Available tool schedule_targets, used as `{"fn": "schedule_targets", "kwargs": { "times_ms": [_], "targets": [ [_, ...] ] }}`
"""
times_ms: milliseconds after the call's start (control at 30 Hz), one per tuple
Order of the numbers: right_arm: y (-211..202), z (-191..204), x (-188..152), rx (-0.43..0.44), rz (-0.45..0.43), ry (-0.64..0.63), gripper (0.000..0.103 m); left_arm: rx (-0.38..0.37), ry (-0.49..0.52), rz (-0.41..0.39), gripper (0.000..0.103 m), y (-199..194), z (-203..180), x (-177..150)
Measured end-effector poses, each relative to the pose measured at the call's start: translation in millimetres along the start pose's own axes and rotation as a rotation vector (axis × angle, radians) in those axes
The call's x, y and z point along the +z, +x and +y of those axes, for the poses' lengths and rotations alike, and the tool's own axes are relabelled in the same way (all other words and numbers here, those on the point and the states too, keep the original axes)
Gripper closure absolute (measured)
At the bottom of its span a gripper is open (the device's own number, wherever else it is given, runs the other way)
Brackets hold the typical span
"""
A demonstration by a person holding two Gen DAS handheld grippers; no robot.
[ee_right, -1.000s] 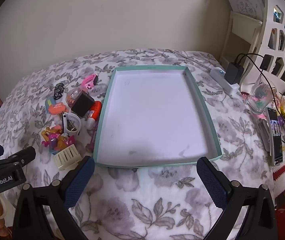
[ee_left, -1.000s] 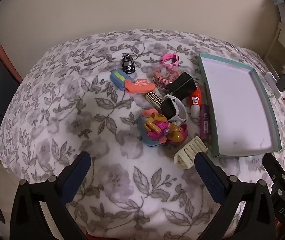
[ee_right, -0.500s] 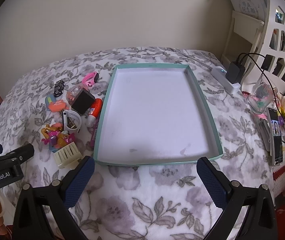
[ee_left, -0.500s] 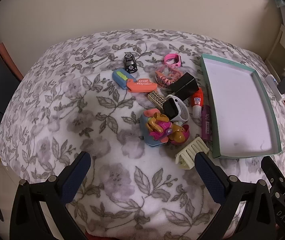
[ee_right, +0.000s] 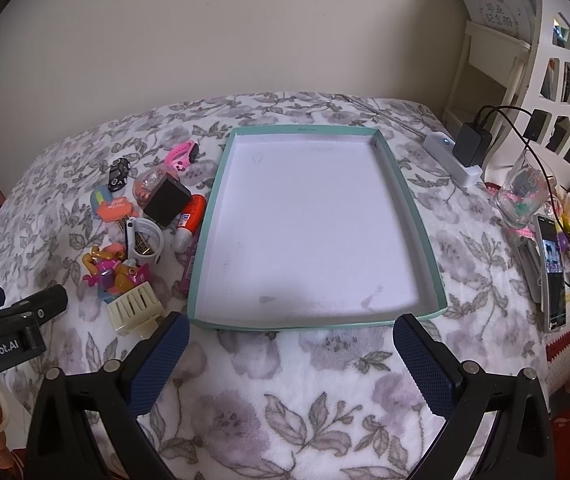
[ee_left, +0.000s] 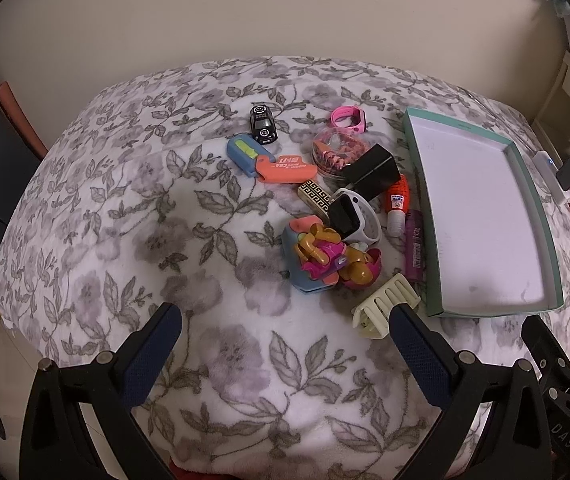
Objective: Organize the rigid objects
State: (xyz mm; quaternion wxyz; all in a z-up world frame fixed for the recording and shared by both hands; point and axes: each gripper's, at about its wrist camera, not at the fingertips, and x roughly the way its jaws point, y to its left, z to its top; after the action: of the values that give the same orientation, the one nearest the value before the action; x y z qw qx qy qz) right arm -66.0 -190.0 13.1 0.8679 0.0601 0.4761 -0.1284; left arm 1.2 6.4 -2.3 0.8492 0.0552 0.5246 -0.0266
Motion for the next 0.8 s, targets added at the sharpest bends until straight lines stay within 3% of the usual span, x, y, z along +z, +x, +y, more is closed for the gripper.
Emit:
{"fn": "schedule_targets", "kwargs": {
  "times_ms": [800],
  "targets": [
    [2.5, 8.0, -0.2, 0.006, 0.012, -0.03, 0.0, -0.006, -0.014, 0.015, 0.0, 0.8, 3.6, 3.3]
  ]
}}
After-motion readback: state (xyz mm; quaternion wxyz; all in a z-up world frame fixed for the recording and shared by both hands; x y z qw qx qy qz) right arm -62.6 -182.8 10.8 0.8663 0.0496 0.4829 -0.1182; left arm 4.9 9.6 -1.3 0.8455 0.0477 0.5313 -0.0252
